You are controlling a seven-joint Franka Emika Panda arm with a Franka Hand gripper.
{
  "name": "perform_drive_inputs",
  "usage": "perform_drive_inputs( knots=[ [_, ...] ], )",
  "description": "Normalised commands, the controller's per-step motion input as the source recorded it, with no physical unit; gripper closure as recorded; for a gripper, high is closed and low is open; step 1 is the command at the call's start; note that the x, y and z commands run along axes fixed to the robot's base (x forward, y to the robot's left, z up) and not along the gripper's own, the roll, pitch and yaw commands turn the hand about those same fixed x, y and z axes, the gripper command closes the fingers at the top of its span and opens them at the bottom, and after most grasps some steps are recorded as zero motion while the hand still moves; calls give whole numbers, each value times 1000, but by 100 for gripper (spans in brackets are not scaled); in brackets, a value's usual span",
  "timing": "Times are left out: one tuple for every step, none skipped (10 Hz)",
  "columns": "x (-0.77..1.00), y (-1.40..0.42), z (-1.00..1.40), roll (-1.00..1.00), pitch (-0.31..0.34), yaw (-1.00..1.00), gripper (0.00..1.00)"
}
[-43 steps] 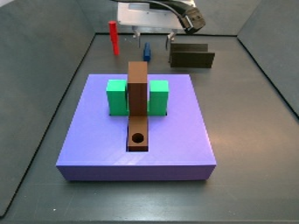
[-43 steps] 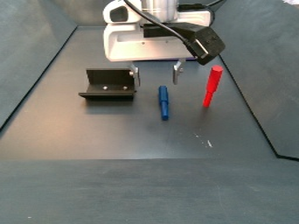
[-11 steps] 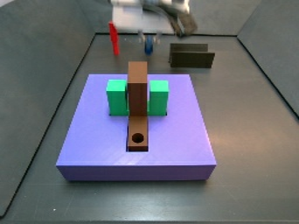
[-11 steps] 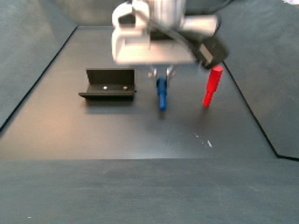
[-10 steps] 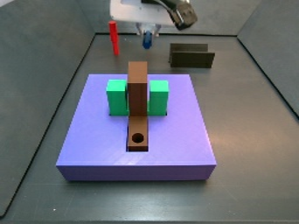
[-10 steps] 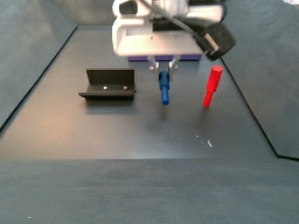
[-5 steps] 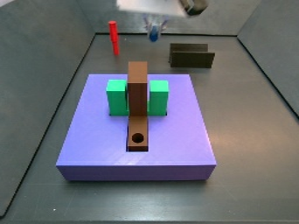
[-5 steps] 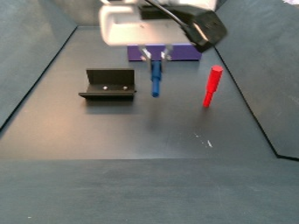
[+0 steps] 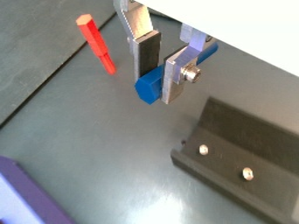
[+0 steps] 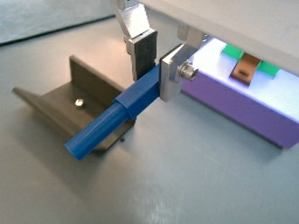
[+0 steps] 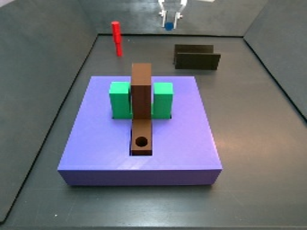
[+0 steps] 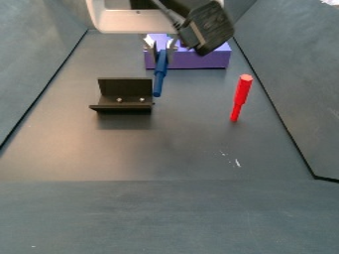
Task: Pick up the blue object. Move up. Place the blue object on the fixture. Regrasp the blue object. Move to above the board. Insert the blue object.
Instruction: Place the blue object on the fixture.
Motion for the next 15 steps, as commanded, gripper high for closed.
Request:
perform_drive_inputs(
  knots=[
    [920,-17,0,-737,100,-243,100],
    [914,-40,-109,-591,86,-226,100],
    [923,-60,-160,-517,111,-194,100],
    [889,-86,-197,-434,120,-206,100],
    [883,-63,-240,-394,111,-214,100],
    [889,-60,-243,-394,117,-203,100],
    [829,-17,-311,-346,100,-274,100],
    [840,0,-243,-466,131,-280,100],
    [811,0,-106,-646,137,-263,100],
    [691,0,-114,-563,131,-140,100],
    [537,9,-143,-383,131,-9,100],
    [109,31,-89,-57,40,0,100],
    [0,0,0,74,0,0,100],
    [317,0,-126,306,117,0,100],
    [751,3,-146,91,217,0,100]
  ],
)
